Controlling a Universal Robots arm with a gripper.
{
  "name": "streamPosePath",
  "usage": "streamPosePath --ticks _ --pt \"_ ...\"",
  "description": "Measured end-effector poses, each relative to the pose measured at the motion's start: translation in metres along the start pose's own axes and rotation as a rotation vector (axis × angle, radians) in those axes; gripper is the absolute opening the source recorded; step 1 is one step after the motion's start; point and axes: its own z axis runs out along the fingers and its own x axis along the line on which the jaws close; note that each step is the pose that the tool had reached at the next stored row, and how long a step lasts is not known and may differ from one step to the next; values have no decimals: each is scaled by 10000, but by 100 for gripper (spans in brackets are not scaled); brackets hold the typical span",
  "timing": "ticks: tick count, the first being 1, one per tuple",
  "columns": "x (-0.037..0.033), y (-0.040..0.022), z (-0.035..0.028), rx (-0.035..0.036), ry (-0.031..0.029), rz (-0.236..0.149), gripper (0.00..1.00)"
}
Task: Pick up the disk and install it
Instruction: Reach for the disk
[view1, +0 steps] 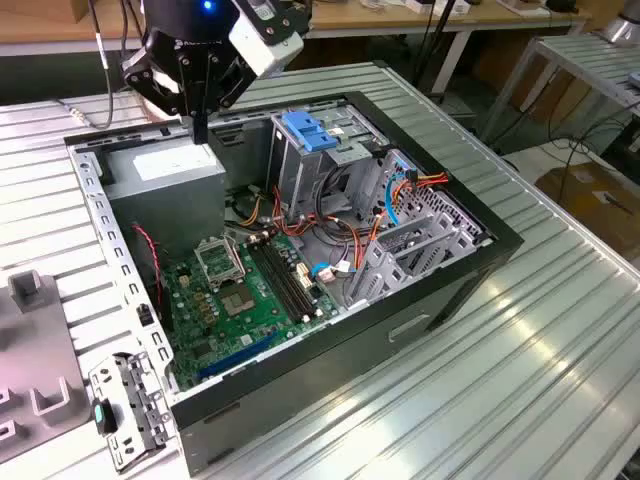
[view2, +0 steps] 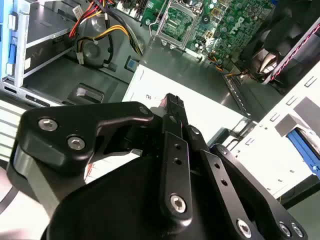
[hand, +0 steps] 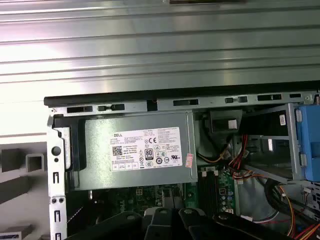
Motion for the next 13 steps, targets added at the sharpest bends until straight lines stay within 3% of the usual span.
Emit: streamPosePath --ticks 13 --pt "137 -10 -3 0 0 1 11"
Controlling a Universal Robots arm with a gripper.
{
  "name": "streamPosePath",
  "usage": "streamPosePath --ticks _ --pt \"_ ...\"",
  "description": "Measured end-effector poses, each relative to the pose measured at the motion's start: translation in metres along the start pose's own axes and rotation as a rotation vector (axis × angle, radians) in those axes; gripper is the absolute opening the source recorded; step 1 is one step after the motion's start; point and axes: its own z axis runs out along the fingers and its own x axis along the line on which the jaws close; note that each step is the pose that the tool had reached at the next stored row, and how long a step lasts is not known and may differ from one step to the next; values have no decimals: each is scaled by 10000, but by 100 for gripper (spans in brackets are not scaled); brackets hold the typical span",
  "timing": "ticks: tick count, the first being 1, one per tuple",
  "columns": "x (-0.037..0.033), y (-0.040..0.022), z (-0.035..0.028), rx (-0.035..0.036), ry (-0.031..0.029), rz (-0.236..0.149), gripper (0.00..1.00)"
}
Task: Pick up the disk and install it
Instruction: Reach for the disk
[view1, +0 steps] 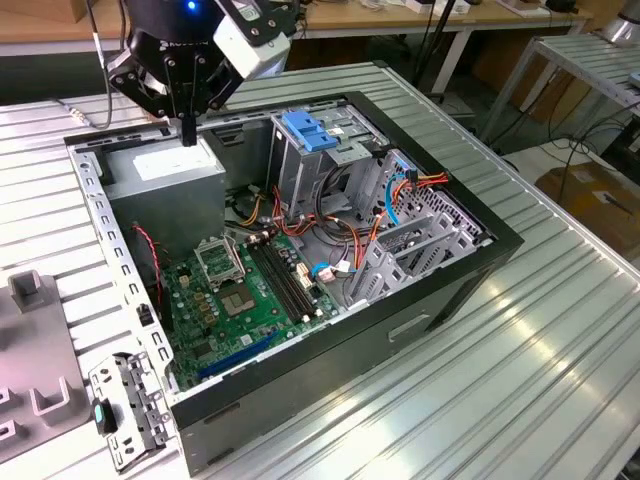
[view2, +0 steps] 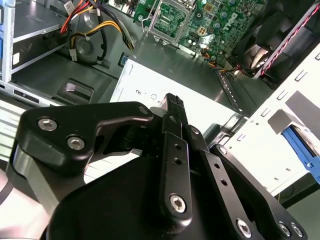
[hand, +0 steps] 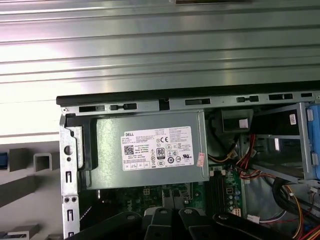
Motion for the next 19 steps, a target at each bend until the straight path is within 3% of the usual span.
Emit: streamPosePath --ticks 19 --pt "161 -12 -2 0 0 0 11"
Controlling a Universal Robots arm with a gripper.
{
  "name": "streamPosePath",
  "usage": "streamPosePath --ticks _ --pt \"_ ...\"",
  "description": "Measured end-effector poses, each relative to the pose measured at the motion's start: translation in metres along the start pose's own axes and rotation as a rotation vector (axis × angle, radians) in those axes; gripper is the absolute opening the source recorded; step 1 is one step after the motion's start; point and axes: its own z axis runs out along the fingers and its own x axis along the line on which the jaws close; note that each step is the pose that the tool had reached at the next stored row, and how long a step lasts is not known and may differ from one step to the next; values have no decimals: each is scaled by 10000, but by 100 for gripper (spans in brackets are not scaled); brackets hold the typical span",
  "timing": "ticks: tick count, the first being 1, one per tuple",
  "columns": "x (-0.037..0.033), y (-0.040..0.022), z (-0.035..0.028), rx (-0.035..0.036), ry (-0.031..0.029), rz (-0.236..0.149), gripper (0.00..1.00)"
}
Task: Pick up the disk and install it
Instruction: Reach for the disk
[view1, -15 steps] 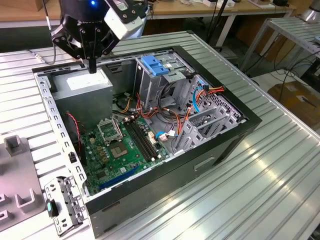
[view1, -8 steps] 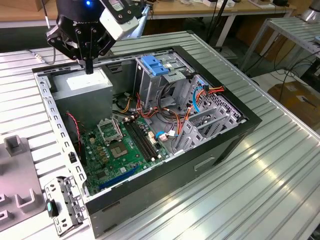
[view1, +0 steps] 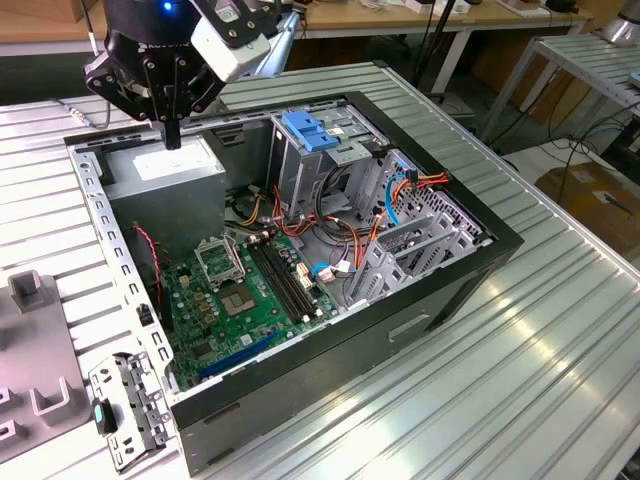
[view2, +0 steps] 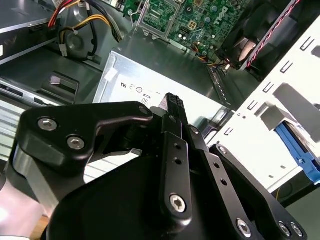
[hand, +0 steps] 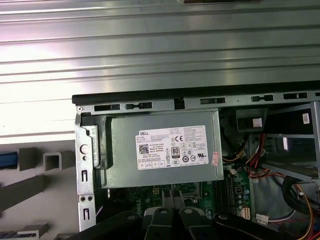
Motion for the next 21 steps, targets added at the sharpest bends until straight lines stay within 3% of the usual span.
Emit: streamPosePath --ticks 10,21 --pt "104 -8 -2 0 0 0 11" --pt "115 -9 -2 0 0 0 11"
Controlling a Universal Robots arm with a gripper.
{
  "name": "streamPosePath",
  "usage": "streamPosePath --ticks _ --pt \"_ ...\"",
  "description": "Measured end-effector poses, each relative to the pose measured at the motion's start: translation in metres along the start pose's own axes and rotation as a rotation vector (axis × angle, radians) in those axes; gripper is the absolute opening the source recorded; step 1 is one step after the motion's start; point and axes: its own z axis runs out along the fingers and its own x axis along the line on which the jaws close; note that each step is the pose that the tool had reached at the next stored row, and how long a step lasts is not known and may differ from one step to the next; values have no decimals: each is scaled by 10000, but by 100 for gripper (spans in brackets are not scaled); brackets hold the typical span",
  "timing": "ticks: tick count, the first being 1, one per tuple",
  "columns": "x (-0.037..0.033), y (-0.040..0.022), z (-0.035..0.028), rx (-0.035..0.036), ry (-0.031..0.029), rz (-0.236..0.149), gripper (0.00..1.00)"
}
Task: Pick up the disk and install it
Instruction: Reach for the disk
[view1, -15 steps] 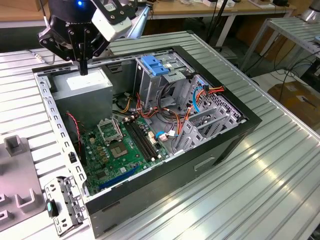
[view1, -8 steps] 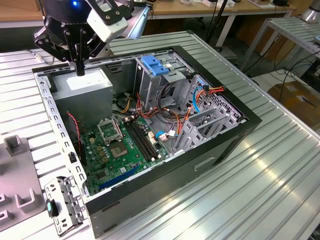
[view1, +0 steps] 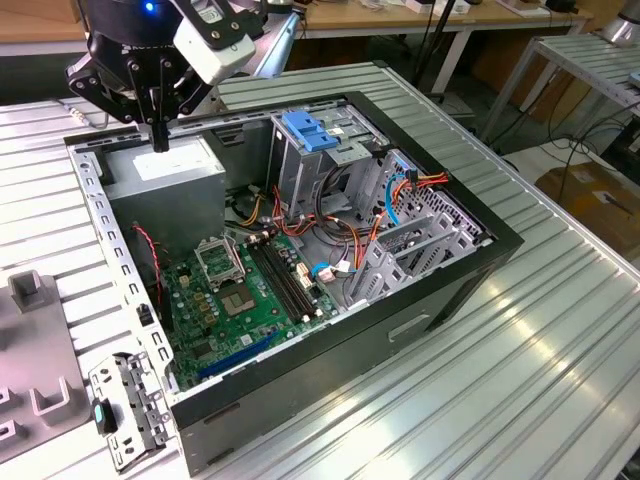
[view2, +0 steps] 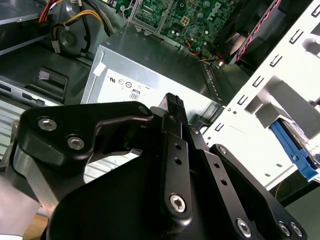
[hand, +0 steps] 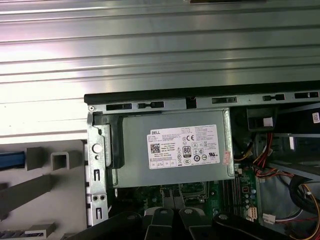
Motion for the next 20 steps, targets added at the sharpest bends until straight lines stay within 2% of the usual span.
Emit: streamPosePath --ticks 7,10,12,14,20 --pt "5 0 0 0 0 1 11" --pt "60 -5 -2 0 0 1 11" --pt "118 -9 -4 1 0 0 11" --pt "225 -13 -6 0 0 1 11" --pt "408 -9 -10 0 0 1 11"
